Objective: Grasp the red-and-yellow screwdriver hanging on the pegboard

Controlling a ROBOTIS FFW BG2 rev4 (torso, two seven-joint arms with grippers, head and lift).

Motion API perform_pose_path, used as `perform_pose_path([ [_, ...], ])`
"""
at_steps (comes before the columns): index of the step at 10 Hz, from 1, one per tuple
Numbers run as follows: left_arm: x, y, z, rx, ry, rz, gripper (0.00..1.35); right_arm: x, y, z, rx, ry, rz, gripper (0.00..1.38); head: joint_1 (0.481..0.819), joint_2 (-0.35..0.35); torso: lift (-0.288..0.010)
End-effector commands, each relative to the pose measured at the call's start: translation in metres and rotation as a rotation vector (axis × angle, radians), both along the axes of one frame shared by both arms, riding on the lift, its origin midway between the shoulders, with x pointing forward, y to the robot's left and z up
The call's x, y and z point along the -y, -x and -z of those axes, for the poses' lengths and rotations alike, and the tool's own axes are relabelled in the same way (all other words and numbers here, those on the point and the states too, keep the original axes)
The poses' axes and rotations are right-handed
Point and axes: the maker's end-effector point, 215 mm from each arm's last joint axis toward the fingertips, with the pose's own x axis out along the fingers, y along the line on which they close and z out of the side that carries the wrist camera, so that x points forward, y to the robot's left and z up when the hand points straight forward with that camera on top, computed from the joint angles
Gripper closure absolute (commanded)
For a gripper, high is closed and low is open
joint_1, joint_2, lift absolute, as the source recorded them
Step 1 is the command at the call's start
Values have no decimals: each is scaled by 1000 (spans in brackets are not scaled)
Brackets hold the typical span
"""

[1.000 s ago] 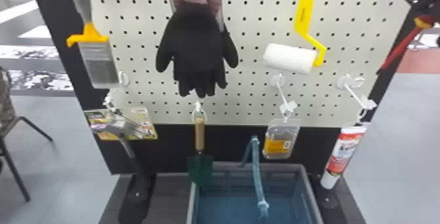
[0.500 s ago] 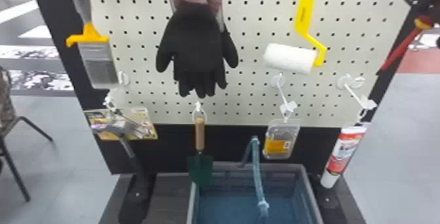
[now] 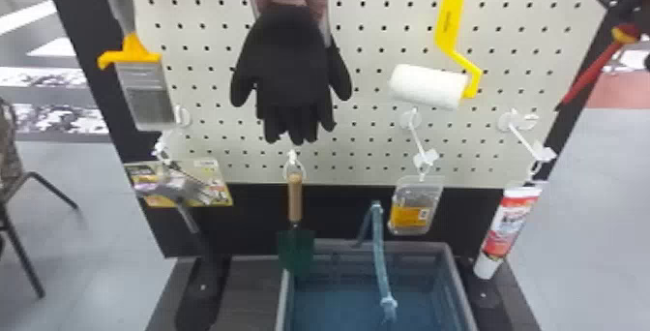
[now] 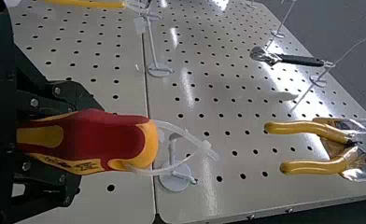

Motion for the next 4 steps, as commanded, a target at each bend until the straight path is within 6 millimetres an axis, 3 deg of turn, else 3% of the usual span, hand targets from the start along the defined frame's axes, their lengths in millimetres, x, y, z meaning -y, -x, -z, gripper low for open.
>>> perform_pose_path([
  [1,1,-1,-2,3,1,1,397,0,0,0,-1,-2,-1,1274,549,0,-100],
  [4,0,0,0,1,0,0,398,0,-1,0,-1,-5,-2,1274,549,0,-100],
])
